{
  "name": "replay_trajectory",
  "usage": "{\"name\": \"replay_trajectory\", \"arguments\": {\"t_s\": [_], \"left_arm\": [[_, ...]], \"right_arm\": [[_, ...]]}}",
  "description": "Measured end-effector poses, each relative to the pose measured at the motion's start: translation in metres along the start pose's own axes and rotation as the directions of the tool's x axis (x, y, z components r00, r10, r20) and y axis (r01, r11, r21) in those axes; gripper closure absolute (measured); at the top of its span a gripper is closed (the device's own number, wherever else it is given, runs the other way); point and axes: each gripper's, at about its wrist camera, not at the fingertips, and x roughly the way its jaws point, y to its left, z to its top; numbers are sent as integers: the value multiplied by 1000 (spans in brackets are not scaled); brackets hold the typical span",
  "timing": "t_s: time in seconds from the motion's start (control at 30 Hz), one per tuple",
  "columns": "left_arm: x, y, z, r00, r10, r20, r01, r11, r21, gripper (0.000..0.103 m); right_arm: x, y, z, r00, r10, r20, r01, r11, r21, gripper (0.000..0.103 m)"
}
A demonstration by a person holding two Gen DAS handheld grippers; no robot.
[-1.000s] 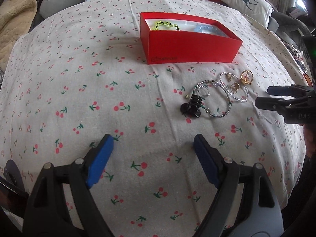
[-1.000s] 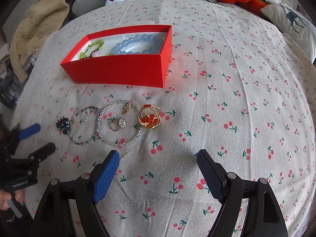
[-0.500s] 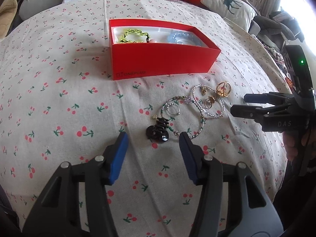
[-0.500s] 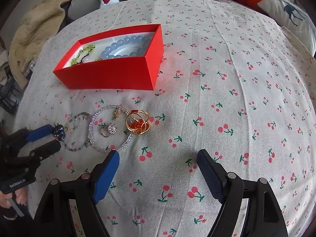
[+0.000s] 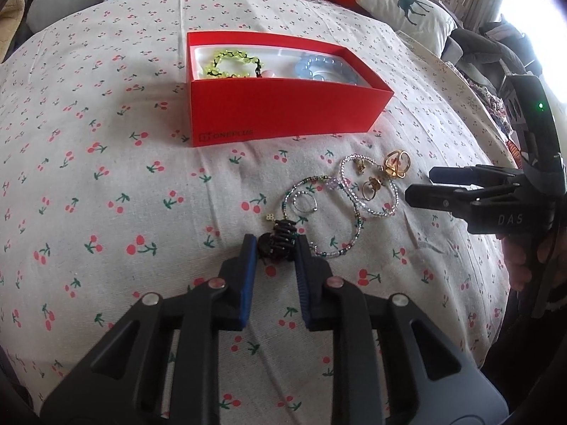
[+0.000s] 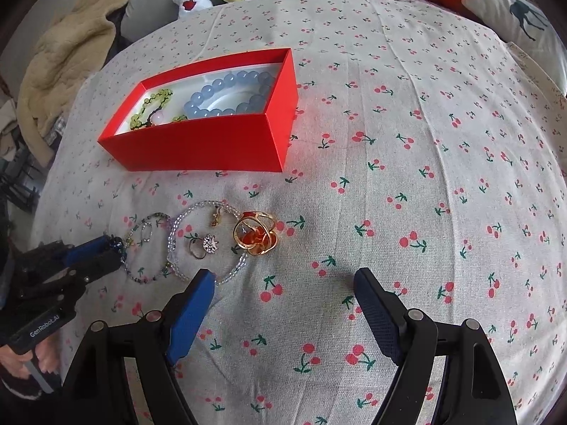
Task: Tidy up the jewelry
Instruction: 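Grasp the black hair clip with the left gripper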
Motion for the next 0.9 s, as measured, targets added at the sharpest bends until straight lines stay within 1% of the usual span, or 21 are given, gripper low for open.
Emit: {"name": "replay_trajectory", "arguments": {"t_s": [0.03,0.3,0.47,0.53,0.67,0.83,0.9], "left_arm": [[0,-1,0,1000,-1,-1,1,1000,-2,89],[-5,1,0,1000,19,-2,-19,999,-26,89],[-9,8,0,1000,29,3,-29,998,-50,89],[-10,11,1,1000,28,3,-28,998,-63,89],[-11,15,1,1000,29,5,-29,996,-79,89],[-13,19,2,1000,27,6,-27,995,-93,89],[-13,19,2,1000,30,5,-29,995,-95,89]], "right_arm": [[0,1,1,1000,4,1,-4,1000,-1,21],[4,1,8,1000,13,3,-13,1000,11,23],[4,5,13,1000,15,11,-15,1000,11,32],[6,6,14,1000,15,12,-15,1000,11,37],[9,9,18,1000,19,8,-19,1000,8,43],[13,16,23,999,32,3,-32,999,2,58],[13,17,22,999,38,3,-38,999,0,61]]}}
